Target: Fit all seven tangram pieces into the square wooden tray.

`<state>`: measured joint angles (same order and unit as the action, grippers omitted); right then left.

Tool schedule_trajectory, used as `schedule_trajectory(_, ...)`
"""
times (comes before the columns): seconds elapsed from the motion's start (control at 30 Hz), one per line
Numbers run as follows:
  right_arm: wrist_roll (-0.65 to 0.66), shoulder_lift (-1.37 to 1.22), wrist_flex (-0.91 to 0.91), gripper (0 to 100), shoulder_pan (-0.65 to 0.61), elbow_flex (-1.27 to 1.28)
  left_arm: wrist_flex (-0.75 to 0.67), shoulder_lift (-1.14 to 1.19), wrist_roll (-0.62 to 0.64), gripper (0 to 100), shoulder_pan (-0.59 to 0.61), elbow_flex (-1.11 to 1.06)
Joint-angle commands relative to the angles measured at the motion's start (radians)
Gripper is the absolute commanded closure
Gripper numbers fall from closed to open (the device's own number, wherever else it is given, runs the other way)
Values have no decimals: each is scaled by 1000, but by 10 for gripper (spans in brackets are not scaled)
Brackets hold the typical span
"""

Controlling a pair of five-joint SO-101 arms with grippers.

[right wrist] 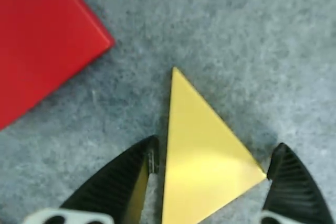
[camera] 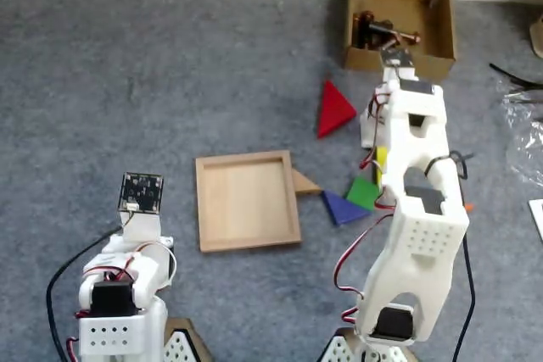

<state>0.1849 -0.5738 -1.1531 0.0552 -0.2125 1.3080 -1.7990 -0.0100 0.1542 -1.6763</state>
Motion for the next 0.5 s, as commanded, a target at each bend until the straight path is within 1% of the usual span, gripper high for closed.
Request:
schedule_trajectory(0.0, -12, 19, -13, 678, 10, -47, 5, 2, 5, 994, 10, -21)
schedule_trajectory(0.07, -37, 19, -13, 677, 13, -48, 5, 2, 5, 994, 10, -21)
schedule_trajectory(0.27, -43, 19, -65, 677, 13, -53, 5, 2, 5, 994, 10, -21)
schedule_trajectory(0.47, -37, 18, -33, 677, 8, -47, 5, 2, 5, 994, 10, -21)
